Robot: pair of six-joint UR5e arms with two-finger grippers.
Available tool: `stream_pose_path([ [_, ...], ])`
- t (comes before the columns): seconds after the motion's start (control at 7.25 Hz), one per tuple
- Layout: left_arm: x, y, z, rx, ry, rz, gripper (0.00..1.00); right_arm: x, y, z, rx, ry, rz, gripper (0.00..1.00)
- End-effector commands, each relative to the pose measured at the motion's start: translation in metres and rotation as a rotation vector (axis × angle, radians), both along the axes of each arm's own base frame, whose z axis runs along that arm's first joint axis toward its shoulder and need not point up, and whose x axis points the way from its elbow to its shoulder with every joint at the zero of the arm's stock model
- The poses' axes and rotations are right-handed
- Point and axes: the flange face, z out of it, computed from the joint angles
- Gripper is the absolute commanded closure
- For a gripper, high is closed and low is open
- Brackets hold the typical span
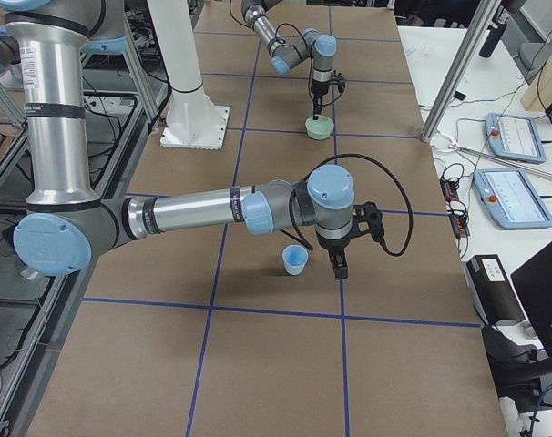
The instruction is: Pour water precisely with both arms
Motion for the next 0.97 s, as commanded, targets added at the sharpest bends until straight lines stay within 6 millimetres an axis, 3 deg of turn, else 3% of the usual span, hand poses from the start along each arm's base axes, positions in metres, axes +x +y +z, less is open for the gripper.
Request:
stream_pose_path([
  [0.0, -0.021, -0.005, -0.024, -0.002, 0.052, -0.04, 1.0, 0.003, 0.005, -0.004, 0.006, -0.002, 0.006, 0.01],
  [0.14, -0.05, -0.011, -0.027, -0.012, 0.074, -0.05, 1.0, 0.003, 0.005, -0.005, 0.008, -0.002, 0.005, 0.01],
  [0.28, -0.099, -0.012, 0.013, -0.054, 0.09, -0.039, 1.0, 0.002, 0.004, -0.006, 0.01, -0.002, 0.004, 0.01],
  [0.41, -0.166, -0.004, 0.065, -0.055, 0.106, -0.018, 1.0, 0.002, 0.005, -0.007, 0.012, -0.002, 0.005, 0.01],
  [0.69, -0.296, 0.036, 0.199, 0.087, 0.028, 0.085, 1.0, 0.002, 0.004, -0.008, 0.013, -0.001, 0.005, 0.01],
  [0.83, -0.337, 0.045, 0.251, 0.116, -0.014, 0.124, 1.0, 0.002, 0.005, -0.007, 0.012, -0.001, 0.005, 0.01],
])
